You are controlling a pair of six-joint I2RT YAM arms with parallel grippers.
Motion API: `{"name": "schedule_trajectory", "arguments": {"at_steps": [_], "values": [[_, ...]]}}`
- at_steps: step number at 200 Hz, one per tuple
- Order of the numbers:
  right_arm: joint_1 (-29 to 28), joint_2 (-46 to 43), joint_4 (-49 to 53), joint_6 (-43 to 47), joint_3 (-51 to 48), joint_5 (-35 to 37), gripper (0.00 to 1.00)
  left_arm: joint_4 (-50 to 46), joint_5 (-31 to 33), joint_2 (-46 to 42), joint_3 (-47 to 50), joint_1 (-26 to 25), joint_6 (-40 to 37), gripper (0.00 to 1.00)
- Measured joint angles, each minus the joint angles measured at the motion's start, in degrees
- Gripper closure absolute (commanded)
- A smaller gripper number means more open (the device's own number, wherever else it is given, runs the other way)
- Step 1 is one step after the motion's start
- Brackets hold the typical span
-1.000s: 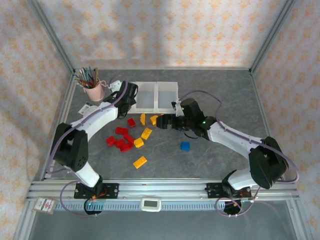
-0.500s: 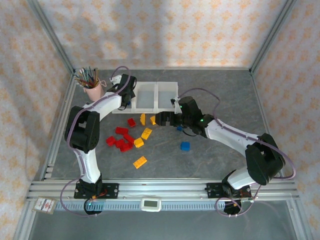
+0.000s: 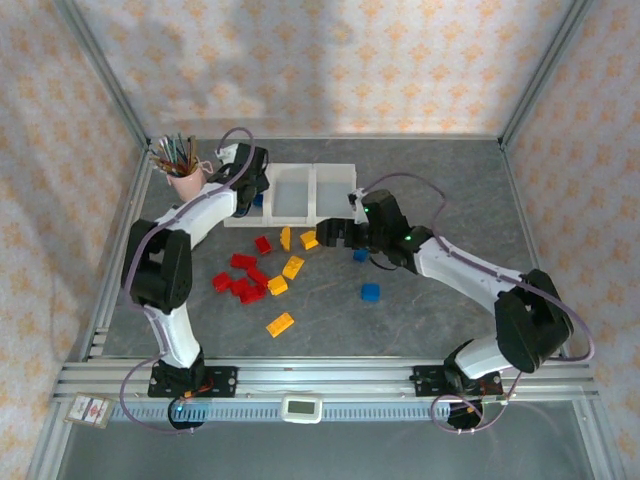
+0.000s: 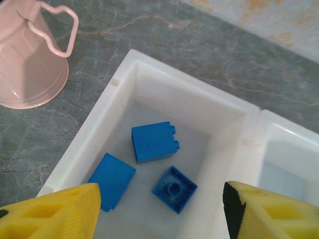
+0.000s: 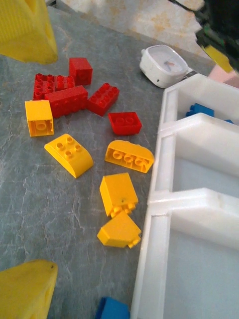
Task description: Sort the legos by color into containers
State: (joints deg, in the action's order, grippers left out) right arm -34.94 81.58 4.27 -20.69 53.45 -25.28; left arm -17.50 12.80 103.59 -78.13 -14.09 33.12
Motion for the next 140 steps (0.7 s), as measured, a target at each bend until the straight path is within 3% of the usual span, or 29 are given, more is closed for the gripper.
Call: {"name": "schedule_trajectory", "arguments": {"at_steps": [30,70,116,140], "values": [[3.04,-3.93,1.36,-0.09,-2.54,0.0,0.0,0.0,-1.95,-8.57,4.98,-3.48,1.88,0.31],[6.67,-8.96,5.7,-0.17,-6.95,0.24,0.0,0.37,-4.11,-14.84,11.32,-16.0,5.84,0.3],[11.21,-14.08,12.31,-0.48,-11.61,0.46,0.0,1.14,-5.95,-14.84,14.56,-28.96,11.72,0.29],[13.66,-17.84,14.27,-1.2,-14.62,0.42,0.0,2.99,-6.45,-10.43,12.55,-34.4,13.0,0.29]]}}
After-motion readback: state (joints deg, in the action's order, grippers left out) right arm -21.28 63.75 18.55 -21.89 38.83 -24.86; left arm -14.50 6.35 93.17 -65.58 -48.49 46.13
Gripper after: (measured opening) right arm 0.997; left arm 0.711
